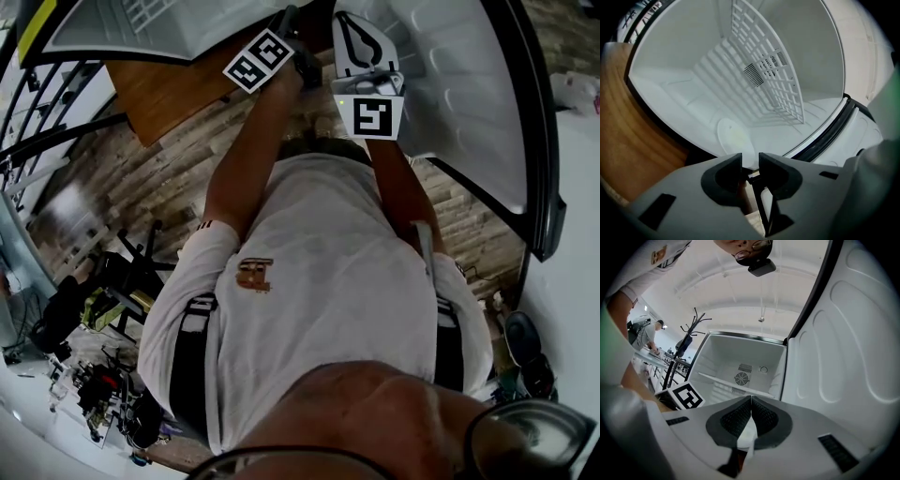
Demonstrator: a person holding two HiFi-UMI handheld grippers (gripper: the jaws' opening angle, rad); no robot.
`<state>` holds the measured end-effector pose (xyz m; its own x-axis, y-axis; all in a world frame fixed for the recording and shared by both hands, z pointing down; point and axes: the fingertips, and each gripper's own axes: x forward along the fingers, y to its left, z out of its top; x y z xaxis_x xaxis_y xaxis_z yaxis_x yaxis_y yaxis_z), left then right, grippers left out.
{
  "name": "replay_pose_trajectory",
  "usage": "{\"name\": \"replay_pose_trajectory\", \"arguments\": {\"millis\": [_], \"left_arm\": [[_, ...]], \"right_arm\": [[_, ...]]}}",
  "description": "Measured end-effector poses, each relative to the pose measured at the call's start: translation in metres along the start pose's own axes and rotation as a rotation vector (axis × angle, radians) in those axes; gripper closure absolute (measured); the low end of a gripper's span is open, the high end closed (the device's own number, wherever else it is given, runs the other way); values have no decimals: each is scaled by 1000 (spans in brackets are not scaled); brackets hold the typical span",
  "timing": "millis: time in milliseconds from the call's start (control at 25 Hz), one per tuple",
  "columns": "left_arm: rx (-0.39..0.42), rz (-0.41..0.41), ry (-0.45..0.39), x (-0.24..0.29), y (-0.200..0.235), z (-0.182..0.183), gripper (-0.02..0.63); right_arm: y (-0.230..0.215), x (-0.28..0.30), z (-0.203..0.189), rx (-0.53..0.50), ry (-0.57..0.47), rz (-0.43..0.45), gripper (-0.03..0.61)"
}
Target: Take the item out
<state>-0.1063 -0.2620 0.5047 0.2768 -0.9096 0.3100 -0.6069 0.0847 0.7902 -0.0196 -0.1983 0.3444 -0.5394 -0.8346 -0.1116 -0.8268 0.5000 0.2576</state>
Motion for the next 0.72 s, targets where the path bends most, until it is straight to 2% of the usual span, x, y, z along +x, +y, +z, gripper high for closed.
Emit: {"name": "replay_pose_trajectory", "arguments": {"millis": [160,400,600,720], "left_arm": [[-97,6,10,10,6,-2,489],[-245,33,29,17,18,-12,471],[-293,39,36,24,23,-14,468],[-333,40,41,27,24,-14,468]], "right_arm": [[-3,0,-9,-48,56,11,545],[-4,0,-7,-4,33,-12,545],[-8,0,-10,62,10,-43,545],[-9,0,-12,62,9,-46,545]]}}
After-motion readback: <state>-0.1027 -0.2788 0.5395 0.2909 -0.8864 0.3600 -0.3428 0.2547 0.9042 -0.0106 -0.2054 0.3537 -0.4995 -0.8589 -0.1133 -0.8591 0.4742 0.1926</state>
